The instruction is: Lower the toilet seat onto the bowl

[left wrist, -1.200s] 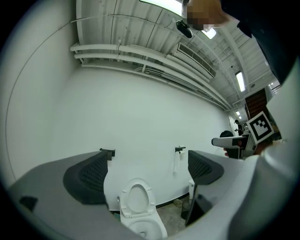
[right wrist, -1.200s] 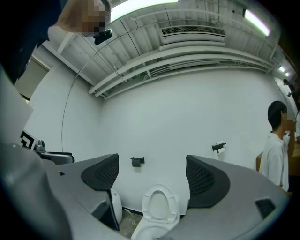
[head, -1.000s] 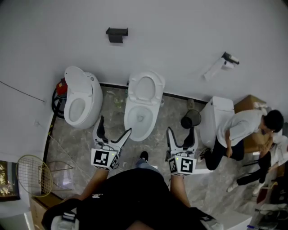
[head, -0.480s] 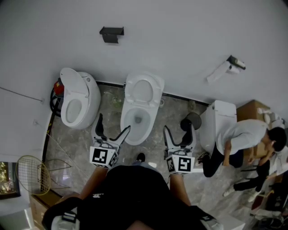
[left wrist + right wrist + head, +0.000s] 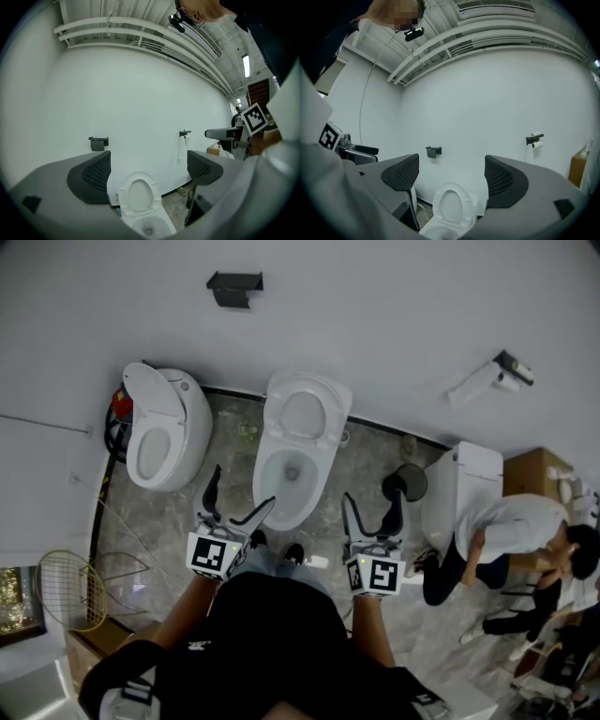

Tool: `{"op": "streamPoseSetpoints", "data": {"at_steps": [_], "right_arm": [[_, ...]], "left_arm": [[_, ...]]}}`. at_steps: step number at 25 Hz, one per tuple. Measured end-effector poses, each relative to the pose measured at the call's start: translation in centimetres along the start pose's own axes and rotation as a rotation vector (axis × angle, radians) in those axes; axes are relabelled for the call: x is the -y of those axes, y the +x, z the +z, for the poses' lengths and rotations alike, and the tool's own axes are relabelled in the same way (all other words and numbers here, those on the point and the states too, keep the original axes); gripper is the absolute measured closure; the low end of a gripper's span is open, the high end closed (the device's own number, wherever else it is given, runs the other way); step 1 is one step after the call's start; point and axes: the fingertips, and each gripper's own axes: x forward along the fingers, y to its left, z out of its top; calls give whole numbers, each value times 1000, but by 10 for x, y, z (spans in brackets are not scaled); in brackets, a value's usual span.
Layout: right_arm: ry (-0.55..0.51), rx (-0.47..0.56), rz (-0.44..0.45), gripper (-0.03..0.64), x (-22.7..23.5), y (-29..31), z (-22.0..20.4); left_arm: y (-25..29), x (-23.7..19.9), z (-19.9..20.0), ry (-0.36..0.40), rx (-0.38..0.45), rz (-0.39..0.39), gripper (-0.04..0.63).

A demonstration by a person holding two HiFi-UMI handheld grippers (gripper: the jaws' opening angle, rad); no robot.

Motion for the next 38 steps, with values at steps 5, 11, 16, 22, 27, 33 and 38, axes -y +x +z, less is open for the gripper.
{"op": "streamPoseSetpoints", "data": {"at_steps": [5,11,16,22,27,33,38], "right_arm": [[-32,-61,-16,183,-6,27,-22],[-47,-151,21,184,-19,64,-64],[-97,-197,43,184,-21,100,-92],[-160,-247,35,184,-8,144,-125],[-203,-263,37,184,7,181,-150],[-248,-295,47,184,22,224,-178],[-277,-339,60,184,29,262,-207]], "left_arm": [[24,-23,-23,24,-49,-66,97],[61,-44,-59,64,-100,-155,181],[97,-62,-83,77,-146,-174,181],[142,-75,-106,117,-178,-214,181],[179,-84,-126,157,-202,-233,181],[223,-95,-155,211,-240,-241,181],[260,-103,-189,225,-283,-248,181]]}}
